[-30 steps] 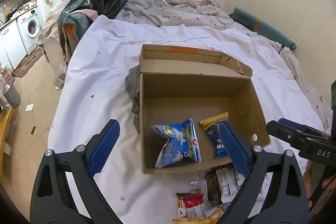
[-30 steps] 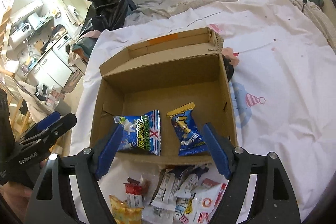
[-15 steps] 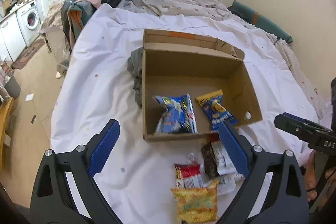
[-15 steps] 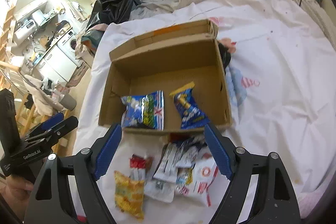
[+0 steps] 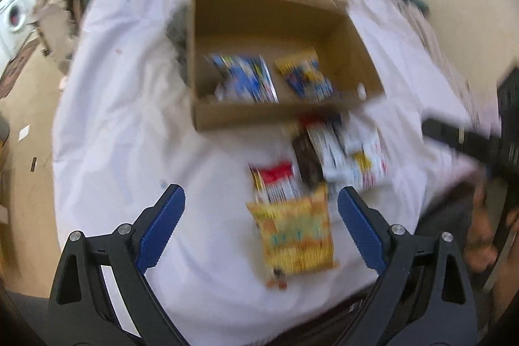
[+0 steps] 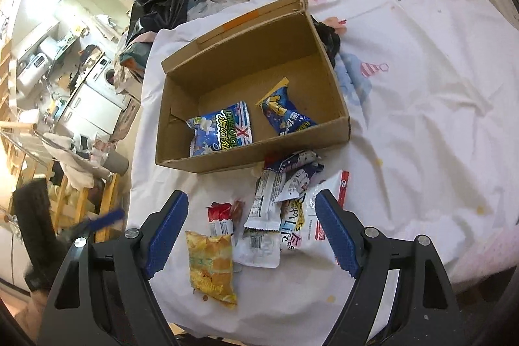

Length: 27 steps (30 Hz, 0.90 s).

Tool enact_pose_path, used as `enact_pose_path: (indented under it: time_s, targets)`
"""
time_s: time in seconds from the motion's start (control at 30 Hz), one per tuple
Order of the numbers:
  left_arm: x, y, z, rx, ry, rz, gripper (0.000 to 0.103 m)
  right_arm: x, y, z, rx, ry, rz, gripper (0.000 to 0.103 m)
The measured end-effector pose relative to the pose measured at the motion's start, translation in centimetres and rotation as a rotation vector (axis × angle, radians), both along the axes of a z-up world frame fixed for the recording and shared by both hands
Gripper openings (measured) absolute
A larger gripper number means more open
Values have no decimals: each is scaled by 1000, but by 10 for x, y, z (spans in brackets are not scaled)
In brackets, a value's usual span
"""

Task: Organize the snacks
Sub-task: 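Move the left tool to the yellow cheese chip bag and grasp it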

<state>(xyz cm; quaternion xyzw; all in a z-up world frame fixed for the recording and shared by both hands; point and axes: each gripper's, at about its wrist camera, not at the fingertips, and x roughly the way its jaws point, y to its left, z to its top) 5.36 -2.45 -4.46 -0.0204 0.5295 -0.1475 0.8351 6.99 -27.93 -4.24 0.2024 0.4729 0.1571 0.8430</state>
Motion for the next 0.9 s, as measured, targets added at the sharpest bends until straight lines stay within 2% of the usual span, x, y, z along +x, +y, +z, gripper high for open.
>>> enact_pose_path:
  time_s: [0.1,0.17,0.4,0.63,0.7,0.73,0.77,0.9]
  targets:
    - [-8,-18,-23,23,72,-83,94,3,3,-4,1,13,-3,83]
    - [-9,-27,-38,80,97,-63,94,6,5,-6,-3,18,-1,83]
    - [-12,-49,-65,82,154,79,94,9,8,-10,-13,22,-4,83]
    - [-14,-62,-90,160,204,93,93,10,5,-14,-4,39,-9,83]
    - [-15,-64,-89,166,200,85,85,11,4,-15,-11,36,-13,83]
    - [-16,-65,-89,171,197,76,74,11,4,-15,-23,32,-22,83]
    - [-16,-66,-89,176,199,68,67,11,4,-15,-29,31,-28,83]
    - [-23,-65,-82,174,188,47,64,13,2,-17,-7,36,-33,83]
